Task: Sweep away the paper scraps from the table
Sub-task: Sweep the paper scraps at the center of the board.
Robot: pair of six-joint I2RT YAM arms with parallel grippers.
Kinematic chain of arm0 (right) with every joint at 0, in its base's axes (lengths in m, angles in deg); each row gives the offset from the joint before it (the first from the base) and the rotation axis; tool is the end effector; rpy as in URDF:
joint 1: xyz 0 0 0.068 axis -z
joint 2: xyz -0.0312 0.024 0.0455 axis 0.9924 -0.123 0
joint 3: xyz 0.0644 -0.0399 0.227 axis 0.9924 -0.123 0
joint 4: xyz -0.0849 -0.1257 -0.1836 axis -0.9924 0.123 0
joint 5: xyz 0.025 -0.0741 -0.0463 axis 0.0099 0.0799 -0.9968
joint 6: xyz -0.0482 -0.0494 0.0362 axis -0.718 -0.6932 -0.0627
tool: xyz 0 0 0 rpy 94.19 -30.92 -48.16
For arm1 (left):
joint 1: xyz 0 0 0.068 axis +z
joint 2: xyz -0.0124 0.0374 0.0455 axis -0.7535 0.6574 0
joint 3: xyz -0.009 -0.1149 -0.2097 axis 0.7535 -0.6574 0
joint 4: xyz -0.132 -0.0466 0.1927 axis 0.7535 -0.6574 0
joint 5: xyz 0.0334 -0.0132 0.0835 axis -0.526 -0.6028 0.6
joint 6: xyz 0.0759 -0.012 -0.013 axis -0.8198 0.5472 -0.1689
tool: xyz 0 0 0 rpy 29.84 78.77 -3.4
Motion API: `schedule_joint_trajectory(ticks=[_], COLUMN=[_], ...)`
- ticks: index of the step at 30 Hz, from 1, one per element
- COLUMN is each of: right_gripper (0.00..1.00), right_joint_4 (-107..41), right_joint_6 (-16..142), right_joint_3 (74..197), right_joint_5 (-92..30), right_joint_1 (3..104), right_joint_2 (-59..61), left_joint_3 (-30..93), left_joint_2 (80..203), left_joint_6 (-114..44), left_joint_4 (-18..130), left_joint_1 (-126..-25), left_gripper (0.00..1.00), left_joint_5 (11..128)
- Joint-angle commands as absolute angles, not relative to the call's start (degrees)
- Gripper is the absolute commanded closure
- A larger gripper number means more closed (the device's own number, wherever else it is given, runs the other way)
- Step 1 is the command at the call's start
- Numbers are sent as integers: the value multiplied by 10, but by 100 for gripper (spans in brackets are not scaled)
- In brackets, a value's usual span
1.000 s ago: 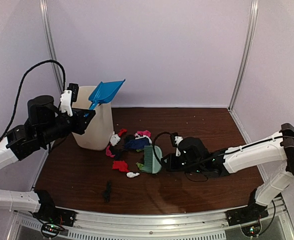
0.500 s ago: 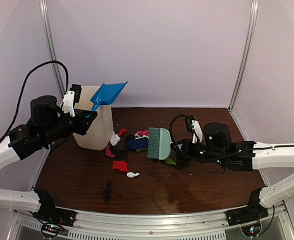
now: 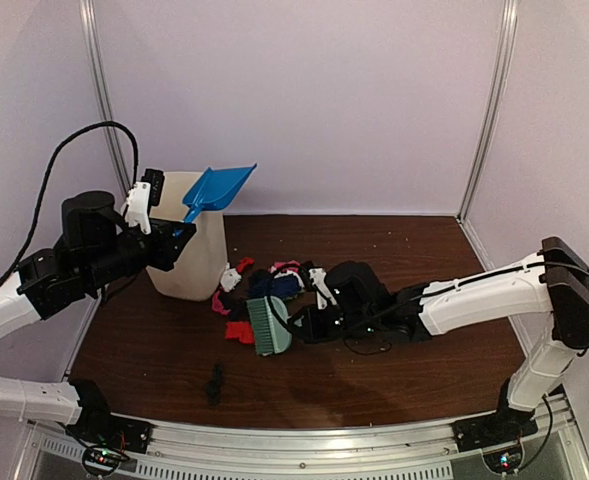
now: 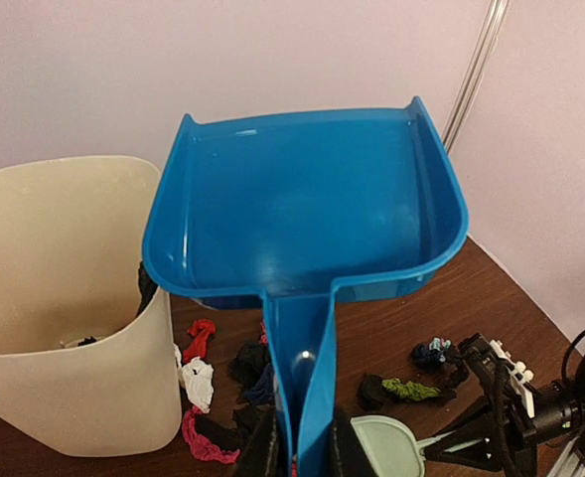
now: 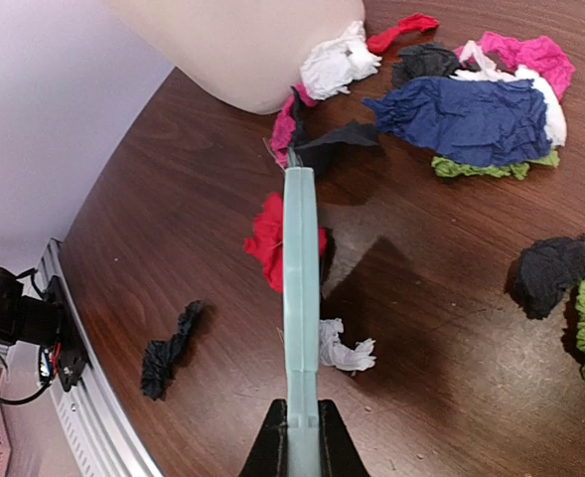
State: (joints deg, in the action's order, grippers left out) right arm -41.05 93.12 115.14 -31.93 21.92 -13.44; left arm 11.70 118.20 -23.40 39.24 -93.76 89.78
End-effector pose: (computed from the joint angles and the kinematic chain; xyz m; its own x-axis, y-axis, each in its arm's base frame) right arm 0.1709 0.3250 0.1709 -0.7610 -0.1406 -0.6334 -0.5754 0.5972 0.5588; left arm 0.1752 -0.1546 0.3223 -0.3767 -0.1746 -0.9097 0.4334 0.8348 -0.3397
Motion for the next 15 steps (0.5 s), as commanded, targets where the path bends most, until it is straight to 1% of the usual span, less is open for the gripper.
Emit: schedule_joint_trajectory(ticks=[1,7,15], right_gripper=[100,100,100], right_joint_4=[-406,-395,-360], right_joint_6=[927,933,931], right_joint_3=[1132,1058,974], right_joint_5=[-374,-414,-452], right_joint_1=[234,254,308], right_joint_2=[-119,-58,61], left_joint_3=[113,114,117], left_joint_2=[1171,1177,1186], left_joint_6=[-237,-238,-239], left_joint_4=[410,410,410], left_joint_1=[-939,-939,-939], left_gripper=[100,100,100], left_joint_5=[896,891,882])
